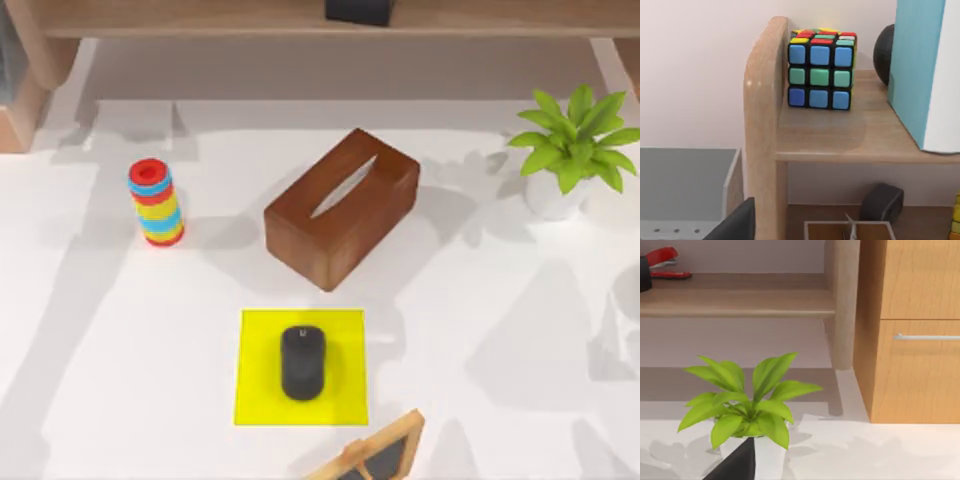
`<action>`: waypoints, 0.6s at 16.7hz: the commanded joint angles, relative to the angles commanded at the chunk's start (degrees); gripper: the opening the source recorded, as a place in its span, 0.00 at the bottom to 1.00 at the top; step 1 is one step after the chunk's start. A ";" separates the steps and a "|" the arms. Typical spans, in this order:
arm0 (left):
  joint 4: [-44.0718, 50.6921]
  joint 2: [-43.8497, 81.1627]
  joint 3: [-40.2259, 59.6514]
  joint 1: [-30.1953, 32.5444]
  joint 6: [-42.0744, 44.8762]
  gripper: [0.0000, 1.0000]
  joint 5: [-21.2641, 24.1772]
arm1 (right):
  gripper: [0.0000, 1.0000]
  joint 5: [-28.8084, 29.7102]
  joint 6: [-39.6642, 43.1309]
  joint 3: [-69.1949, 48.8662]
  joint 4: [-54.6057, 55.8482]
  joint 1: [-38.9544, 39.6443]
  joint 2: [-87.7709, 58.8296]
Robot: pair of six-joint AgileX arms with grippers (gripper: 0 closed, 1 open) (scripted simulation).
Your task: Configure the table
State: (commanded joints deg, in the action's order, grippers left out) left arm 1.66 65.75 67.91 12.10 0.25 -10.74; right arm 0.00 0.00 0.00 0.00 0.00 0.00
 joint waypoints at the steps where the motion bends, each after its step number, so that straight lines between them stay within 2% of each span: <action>1: 0.13 5.40 5.70 0.94 0.02 1.00 -0.83 | 1.00 0.00 0.00 0.00 0.00 0.00 0.00; 6: 0.67 27.99 29.02 4.86 0.10 1.00 -4.31 | 1.00 0.00 0.00 0.00 0.00 0.00 0.00; 10: 0.91 37.24 38.65 6.62 0.14 1.00 -5.87 | 1.00 0.00 0.00 0.00 0.00 0.00 0.00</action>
State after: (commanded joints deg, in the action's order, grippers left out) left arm 2.57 102.99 106.56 18.72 0.38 -16.61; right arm 0.00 0.00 0.00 0.00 0.00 0.00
